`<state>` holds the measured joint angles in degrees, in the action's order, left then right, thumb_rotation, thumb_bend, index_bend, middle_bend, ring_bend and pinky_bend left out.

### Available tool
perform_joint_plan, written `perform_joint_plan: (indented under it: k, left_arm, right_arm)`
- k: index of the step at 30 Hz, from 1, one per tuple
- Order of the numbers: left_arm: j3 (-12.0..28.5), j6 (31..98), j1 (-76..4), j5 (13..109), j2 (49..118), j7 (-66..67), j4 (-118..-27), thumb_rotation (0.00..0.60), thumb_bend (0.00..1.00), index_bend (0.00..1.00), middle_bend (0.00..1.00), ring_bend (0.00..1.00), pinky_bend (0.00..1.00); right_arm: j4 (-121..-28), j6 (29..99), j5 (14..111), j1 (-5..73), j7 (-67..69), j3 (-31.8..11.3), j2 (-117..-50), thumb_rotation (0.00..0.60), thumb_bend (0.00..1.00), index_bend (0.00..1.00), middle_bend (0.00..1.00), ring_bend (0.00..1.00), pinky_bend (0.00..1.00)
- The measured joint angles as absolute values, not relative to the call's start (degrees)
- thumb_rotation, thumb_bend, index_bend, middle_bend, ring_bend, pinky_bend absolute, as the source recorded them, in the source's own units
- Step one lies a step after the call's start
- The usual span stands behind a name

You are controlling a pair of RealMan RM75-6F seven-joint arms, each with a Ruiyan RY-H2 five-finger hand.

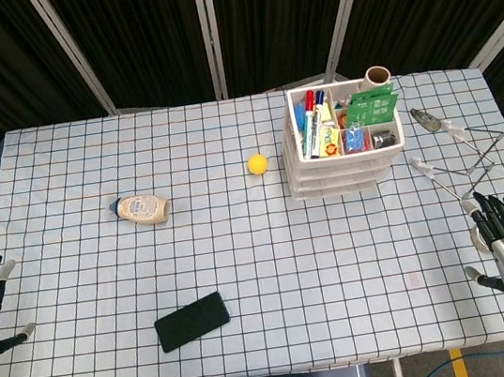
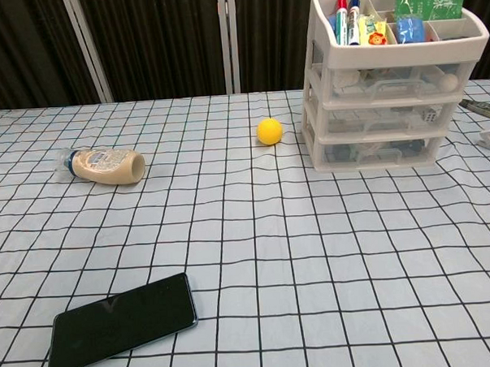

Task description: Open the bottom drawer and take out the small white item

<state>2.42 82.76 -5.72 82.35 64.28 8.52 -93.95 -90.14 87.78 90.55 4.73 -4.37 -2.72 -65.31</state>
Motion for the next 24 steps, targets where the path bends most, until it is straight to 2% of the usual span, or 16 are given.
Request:
perform_joint_plan:
  k: [24]
  left_arm:
    - [2.45,82.85,-5.69,82.26,63.81,8.32,-94.44,0.6,0.0,0.0,0.0,0.0,0.0]
  right_arm:
    - [-90.15,86.35,90.47,5.07,-5.22,-2.31,-65.77,0.6,0.03,0.0,0.0,0.0,0.0]
